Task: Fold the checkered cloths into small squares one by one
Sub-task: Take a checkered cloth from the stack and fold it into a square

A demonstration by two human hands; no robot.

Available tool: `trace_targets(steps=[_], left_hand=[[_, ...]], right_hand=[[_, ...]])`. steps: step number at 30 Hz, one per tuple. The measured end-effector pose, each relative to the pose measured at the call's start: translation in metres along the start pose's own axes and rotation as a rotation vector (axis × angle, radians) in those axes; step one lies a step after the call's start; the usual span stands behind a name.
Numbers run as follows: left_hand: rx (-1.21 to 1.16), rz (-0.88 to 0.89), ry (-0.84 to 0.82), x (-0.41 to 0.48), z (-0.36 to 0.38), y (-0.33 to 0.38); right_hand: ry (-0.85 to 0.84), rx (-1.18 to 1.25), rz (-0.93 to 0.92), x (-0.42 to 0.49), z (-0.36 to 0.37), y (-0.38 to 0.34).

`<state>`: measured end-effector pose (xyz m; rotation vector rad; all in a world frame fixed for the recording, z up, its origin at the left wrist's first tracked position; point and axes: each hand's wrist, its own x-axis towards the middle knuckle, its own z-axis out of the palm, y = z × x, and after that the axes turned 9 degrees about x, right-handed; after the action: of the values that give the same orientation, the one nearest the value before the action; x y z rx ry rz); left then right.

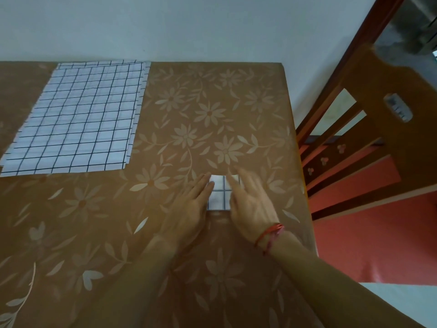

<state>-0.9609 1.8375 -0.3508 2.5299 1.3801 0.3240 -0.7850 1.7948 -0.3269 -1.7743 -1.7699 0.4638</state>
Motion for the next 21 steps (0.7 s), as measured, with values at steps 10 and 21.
trace_targets(steps=[10,21], left_hand=[[0.29,0.138,-0.045,0.004,0.032,-0.021],[0.409,0.131,-0.101,0.006,0.022,-0.025]], right_hand=[[-0.309,-0.267,-0.15,0.012,0.053,0.015],[-0.365,-0.428,-0.102,0.003,0.014,0.053]])
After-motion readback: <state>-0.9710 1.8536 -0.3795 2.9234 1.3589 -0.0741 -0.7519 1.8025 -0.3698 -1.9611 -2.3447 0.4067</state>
